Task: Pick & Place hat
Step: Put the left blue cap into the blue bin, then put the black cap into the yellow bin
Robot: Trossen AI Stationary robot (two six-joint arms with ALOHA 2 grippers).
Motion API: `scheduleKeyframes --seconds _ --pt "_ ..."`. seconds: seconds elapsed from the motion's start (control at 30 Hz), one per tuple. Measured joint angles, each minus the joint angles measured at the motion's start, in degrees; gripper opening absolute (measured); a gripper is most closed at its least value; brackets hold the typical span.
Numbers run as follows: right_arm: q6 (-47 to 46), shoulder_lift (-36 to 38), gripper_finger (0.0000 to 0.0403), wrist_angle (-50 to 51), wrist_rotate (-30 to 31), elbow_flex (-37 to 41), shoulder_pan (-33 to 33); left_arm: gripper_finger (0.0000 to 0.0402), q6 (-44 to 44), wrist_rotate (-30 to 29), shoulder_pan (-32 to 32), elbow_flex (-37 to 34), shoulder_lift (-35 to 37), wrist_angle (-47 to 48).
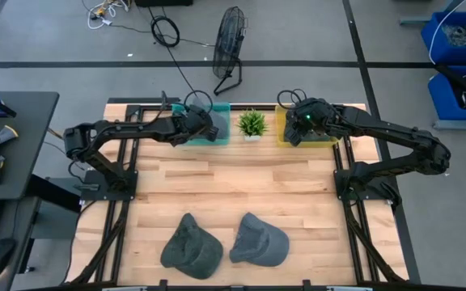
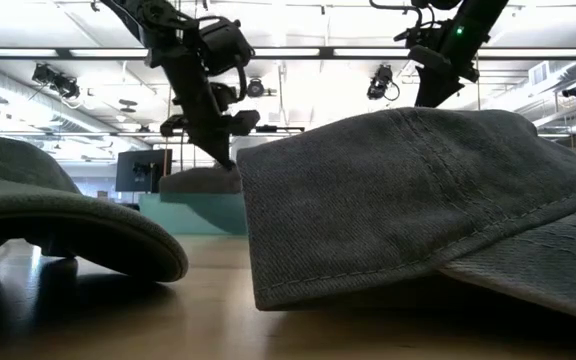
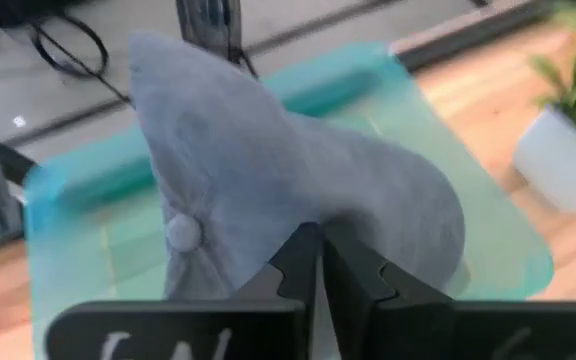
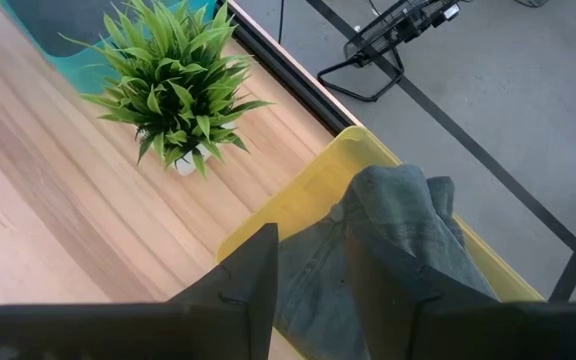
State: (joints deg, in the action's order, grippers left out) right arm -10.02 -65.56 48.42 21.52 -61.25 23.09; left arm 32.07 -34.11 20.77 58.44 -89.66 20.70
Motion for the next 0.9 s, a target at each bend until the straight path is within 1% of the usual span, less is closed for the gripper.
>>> scheduleKeyframes --seconds 0.07,0.17,0.27,0.4,0.5,0.6,0.7,0.77,0.83,0.9 --pt "0.0 0.0 0.0123 0.0 0.0 0.0 0.0 0.0041 0.4 1.6 0.4 -0.1 -0.1 -0.2" --pt "0.0 0.0 0.0123 0.0 0.0 0.0 0.0 0.0063 1.3 2.1 0.4 0.0 -0.9 -4.0" --pt "0.3 0.0 0.0123 -1.3 0.0 0.0 0.0 0.0083 -0.2 3.7 0.6 0.0 -1.4 -8.0" --pt "2.1 0.0 0.0123 -2.3 0.0 0.0 0.1 0.0099 -4.3 4.1 0.4 0.0 -0.6 -8.4" --pt "2.2 0.0 0.0123 -1.7 -0.1 0.0 0.1 0.01 -7.5 5.3 -0.8 0.9 1.4 -8.2" --pt "3.0 0.0 0.0123 -1.5 -0.1 0.0 -0.3 0.0093 -11.1 10.0 -2.8 2.0 4.3 -8.1" --pt "3.0 0.0 0.0123 -0.8 -0.5 0.0 -1.0 0.0085 -14.9 17.9 -5.3 2.3 8.0 -8.0" --pt "3.7 0.0 0.0123 -0.7 -3.0 0.0 -1.8 0.0081 -16.3 24.0 -7.1 2.4 10.2 -7.8" --pt "5.2 0.0 0.0123 -0.7 -7.0 0.0 -2.9 0.0081 -18.3 29.6 -9.3 2.4 12.0 -7.3" --pt "6.4 0.0 0.0123 -0.9 -10.8 0.0 -4.7 0.0083 -21.7 32.6 -11.9 2.4 13.0 -5.8"
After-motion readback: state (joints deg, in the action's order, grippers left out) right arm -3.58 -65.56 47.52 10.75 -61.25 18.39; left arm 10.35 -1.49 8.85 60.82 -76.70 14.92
